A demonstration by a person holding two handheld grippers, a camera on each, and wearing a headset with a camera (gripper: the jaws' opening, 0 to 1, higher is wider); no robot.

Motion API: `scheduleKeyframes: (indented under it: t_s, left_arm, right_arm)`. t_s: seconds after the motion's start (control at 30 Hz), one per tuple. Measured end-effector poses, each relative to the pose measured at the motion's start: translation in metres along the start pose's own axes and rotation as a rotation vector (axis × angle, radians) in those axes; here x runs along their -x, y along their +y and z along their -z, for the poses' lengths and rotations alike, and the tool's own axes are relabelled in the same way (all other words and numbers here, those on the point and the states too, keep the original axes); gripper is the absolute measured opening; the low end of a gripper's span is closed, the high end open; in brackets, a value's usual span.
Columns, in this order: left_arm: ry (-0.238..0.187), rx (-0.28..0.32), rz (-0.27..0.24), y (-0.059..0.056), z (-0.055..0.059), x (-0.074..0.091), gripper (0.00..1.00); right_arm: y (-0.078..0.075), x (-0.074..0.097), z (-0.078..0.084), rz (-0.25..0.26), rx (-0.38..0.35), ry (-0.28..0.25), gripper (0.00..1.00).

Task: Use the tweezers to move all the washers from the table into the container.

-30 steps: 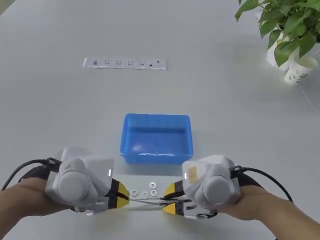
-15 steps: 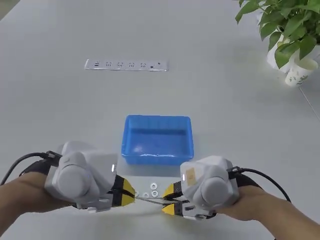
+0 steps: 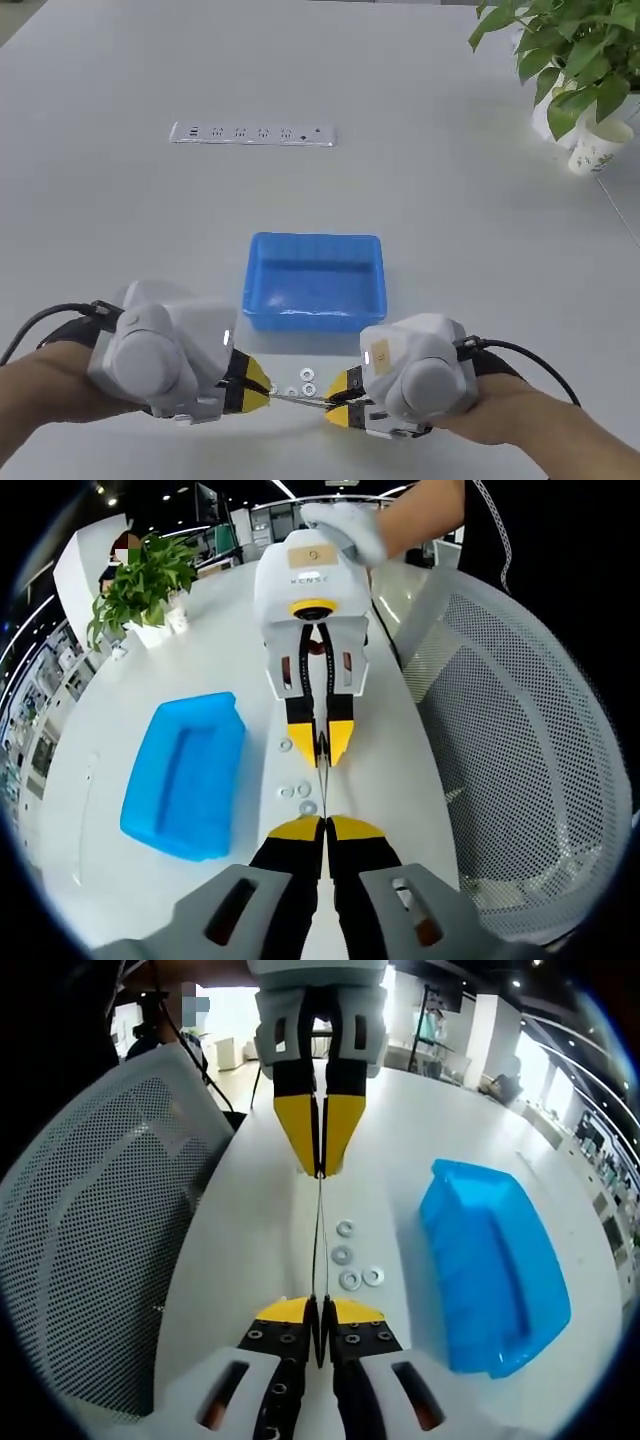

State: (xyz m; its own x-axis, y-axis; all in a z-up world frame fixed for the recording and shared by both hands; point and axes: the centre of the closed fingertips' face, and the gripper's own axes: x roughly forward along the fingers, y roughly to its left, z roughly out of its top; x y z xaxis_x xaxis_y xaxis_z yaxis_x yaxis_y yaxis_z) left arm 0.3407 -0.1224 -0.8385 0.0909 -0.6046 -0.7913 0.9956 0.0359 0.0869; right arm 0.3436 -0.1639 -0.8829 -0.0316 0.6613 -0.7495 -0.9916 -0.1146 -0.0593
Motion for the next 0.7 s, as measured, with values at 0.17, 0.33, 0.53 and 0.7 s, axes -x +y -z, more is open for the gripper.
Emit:
scheduleKeyframes:
  t_s: [0.17, 0.33, 0.53, 0.7]
  left_arm:
    - [0.005, -0.008, -0.004, 0.0013, 0.0018, 0.0004, 0.06]
    - [0.008, -0.011, -0.006, 0.0026, 0.0024, -0.0006, 0.06]
    - [0.01, -0.023, -0.008, 0.0037, 0.003, -0.0024, 0.08]
    - [0.005, -0.031, -0.007, 0.0034, 0.001, -0.0031, 0.06]
  right_arm:
    - [-0.0012, 0.0026, -0.0018, 0.006, -0.002, -0.005, 0.08]
    - [-0.0018, 0.0047, -0.0022, 0.012, 0.0, -0.004, 0.08]
    - [-0.0014, 0.0075, -0.0026, 0.013, -0.005, -0.004, 0.07]
    - [-0.0019, 0.0088, -0.0037, 0.019, -0.005, -0.005, 0.08]
